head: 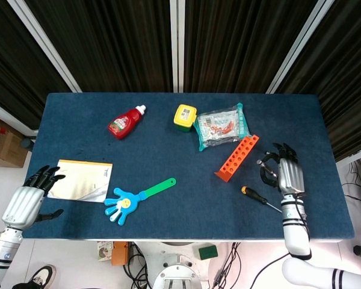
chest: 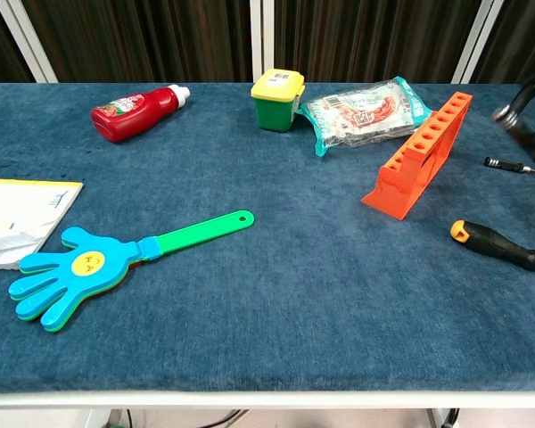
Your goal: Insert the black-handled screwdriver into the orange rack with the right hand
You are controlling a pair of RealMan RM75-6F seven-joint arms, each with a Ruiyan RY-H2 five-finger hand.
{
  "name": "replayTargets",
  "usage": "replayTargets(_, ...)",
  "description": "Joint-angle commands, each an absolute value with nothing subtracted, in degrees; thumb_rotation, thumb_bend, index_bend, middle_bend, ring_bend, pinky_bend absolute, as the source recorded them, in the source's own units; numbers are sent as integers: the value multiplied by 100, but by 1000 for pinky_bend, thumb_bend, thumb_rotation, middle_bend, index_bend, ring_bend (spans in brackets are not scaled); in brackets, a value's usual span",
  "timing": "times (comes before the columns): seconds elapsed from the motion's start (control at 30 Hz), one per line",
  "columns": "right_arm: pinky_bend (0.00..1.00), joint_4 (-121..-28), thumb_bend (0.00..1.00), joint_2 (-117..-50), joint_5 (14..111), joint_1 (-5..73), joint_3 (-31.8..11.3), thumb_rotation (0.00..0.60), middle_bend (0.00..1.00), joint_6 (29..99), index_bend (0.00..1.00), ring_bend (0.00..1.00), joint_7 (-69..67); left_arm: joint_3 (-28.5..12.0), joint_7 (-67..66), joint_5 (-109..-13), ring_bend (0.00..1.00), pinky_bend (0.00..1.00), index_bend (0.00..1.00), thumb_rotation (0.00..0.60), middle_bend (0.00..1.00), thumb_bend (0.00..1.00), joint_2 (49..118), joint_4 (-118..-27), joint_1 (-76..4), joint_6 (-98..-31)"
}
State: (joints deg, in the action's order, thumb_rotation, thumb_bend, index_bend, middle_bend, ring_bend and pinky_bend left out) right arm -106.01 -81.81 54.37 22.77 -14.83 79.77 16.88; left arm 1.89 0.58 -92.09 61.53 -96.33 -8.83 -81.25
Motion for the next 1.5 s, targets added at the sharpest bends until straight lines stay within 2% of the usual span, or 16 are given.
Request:
replayTargets(0.03,0,-11039,494,-7801,6136,1978,-1541,600,119,8387,720,0,1257,191,31,-9204,43,229,216,600,113,14,6159,-9651,-888,-8109)
replayTargets(0.17,0,-10952,489,-7892,6986,1893,-1663,600,124,8752,724,0,506,194,-15,-9211,43,229,216,600,114,14,6175,-9667,-894,-8095)
replayTargets(0.33,0,-10590,474,-8167,7409,1995,-1850,600,124,8620,726,0,-832,200,-26,-9217,43,229,216,600,114,15,6183,-9668,-898,-8084)
replayTargets(0.57,0,-9908,457,-8706,7379,2330,-2192,600,128,8258,726,0,-2058,181,31,-9161,43,229,217,600,114,15,6176,-9634,-902,-8064)
replayTargets(0.73,0,-9616,426,-8968,6971,2547,-2438,600,130,7728,726,0,-2882,176,70,-9154,43,229,216,600,114,15,6167,-9617,-907,-8058)
replayTargets(1.0,0,-9334,421,-9095,6766,2619,-2531,600,131,7396,729,0,-3347,162,111,-9110,43,229,216,600,114,14,6162,-9595,-918,-8027)
replayTargets(1.5,0,-9433,421,-8994,6801,2440,-2462,600,131,7406,731,0,-3423,181,36,-9128,43,229,216,600,114,15,6191,-9622,-941,-7977)
